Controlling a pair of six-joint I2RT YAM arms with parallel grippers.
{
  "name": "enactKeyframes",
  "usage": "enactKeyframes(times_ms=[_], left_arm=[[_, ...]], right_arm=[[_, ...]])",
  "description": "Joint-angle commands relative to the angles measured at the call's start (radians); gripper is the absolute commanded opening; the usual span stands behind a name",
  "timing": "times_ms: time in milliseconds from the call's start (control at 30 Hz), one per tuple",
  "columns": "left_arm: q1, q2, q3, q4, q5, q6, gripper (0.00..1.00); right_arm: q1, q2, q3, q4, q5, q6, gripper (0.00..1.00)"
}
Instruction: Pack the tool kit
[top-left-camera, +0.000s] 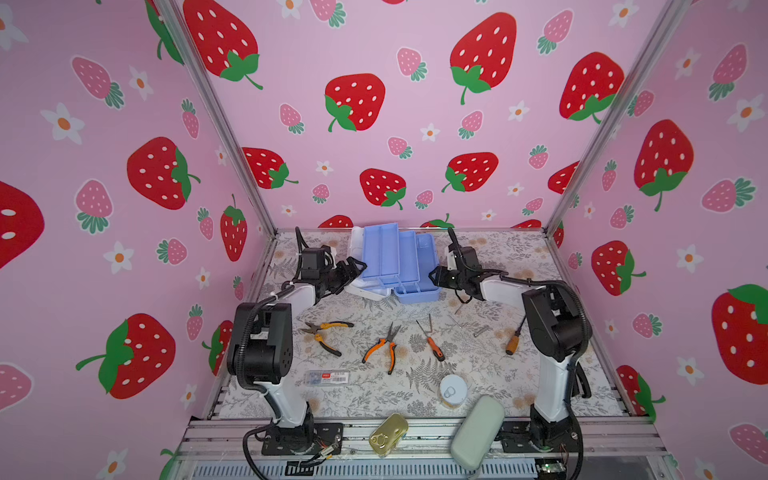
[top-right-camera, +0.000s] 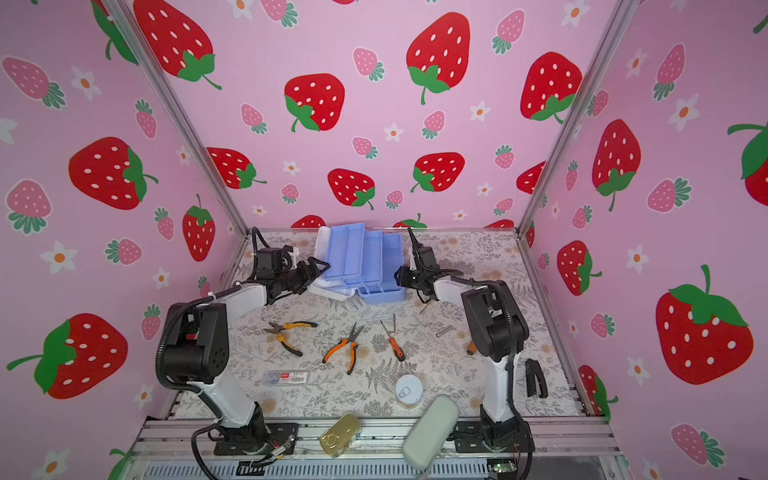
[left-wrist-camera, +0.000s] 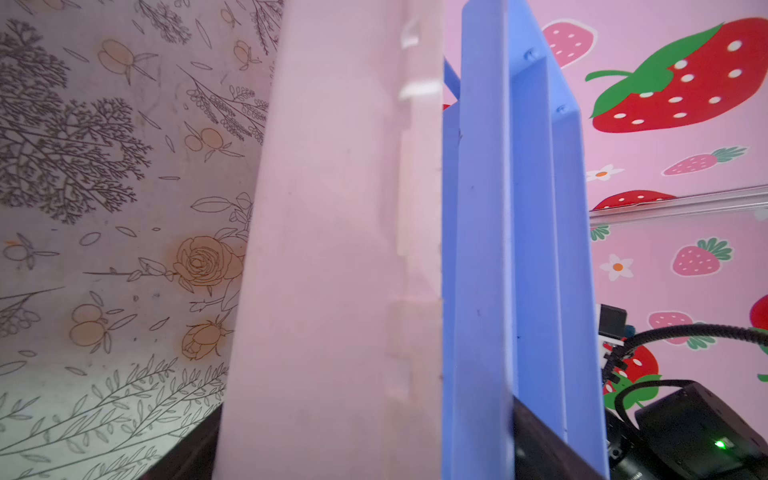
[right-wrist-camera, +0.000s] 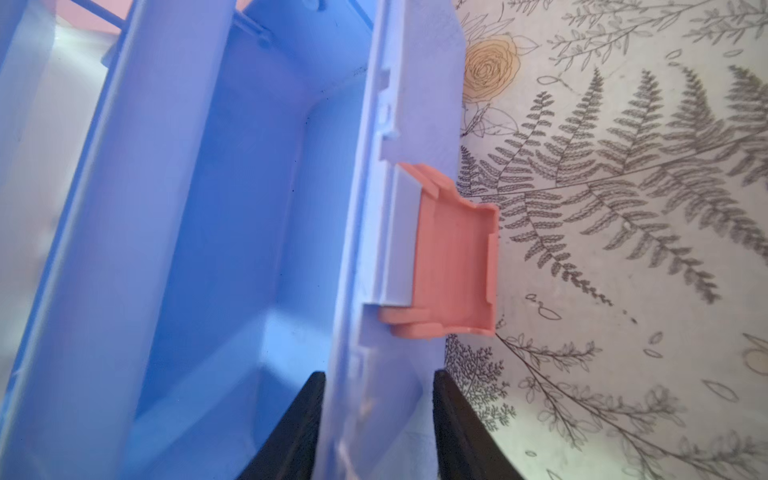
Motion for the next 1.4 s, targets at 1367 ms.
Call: enactKeyframes(times_ms=[1367], left_arm=[[0.068, -0.592, -0.302, -0.256, -0.295, 0.088, 0.93]], right_arm=[[0.506, -0.358, -0.21, -0.32, 0.396, 0.132, 0.56]])
